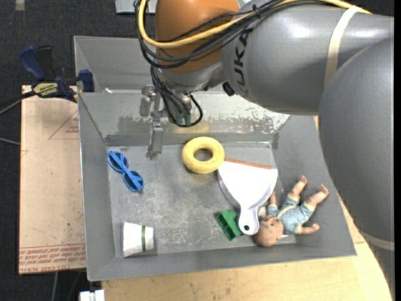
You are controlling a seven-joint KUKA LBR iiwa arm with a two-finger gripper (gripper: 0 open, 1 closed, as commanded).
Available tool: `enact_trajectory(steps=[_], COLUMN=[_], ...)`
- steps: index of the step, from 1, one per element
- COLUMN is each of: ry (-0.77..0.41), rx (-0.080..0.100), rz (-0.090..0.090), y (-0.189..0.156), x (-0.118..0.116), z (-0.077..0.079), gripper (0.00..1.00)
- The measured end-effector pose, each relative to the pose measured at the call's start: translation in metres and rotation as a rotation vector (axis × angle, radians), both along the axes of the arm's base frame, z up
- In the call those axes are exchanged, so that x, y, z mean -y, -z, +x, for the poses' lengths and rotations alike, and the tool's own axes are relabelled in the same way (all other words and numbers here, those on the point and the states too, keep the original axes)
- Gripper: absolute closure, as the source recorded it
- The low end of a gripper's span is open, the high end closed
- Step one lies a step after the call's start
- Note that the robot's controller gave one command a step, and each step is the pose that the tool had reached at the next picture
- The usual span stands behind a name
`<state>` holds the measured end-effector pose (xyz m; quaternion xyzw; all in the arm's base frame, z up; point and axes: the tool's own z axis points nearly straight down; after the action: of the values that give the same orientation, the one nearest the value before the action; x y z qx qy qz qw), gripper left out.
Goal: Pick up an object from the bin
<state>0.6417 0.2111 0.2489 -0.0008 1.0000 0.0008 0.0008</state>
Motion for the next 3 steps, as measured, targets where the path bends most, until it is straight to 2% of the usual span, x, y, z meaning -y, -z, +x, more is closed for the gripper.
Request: enact_trajectory(steps=[1,2,3], ry=[0.003,0.054,0.013], rx=[-0.001,-0.006,0.001], rz=[0.002,-0.002,0.003], y=[0.013,0.006,0.003], x=[0.013,0.017,0.054], z=[0.000,-0.016,-0.032], gripper=[0.00,0.00,0.00])
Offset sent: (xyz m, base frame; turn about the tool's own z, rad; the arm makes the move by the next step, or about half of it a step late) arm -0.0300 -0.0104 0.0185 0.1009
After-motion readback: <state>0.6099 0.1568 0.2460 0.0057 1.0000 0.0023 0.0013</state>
